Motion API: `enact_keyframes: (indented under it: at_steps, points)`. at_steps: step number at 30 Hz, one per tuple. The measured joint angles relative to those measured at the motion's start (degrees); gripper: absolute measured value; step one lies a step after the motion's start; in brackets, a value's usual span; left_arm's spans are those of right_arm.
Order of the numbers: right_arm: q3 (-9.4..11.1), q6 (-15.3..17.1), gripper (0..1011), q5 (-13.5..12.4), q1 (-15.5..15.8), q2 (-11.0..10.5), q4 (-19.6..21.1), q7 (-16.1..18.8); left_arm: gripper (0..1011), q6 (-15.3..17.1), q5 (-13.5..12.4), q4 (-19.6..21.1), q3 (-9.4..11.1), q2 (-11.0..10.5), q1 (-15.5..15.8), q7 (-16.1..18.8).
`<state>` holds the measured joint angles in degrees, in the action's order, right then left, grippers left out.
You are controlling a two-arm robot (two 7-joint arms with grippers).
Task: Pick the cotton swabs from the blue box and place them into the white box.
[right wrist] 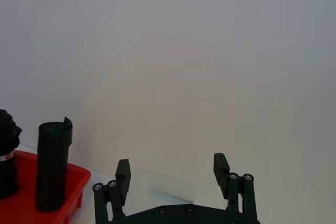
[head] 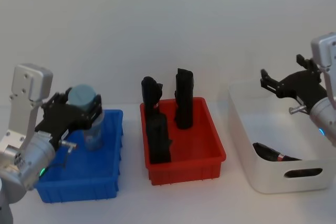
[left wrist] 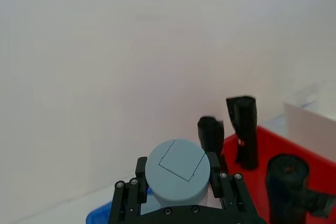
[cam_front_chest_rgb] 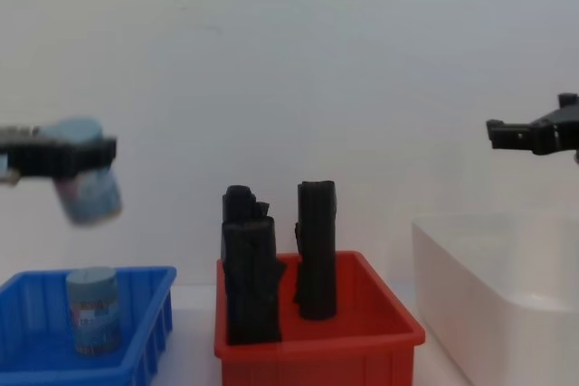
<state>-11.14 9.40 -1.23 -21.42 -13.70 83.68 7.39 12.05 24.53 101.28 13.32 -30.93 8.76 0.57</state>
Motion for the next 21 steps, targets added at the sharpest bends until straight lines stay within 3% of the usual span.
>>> enact_keyframes:
  at_steps: [12,21]
  points:
    - [-0.90,-3.89,1002,1.84,0.32,-0.60,1.30,7.37,671,-4.86,-1.33,3.44,0.66,2.50,2.42,-4.03]
    - [-1.30,-6.40,1002,2.18,0.43,-1.11,1.69,12.52,671,-7.58,-2.44,4.55,2.50,6.42,5.38,-8.81]
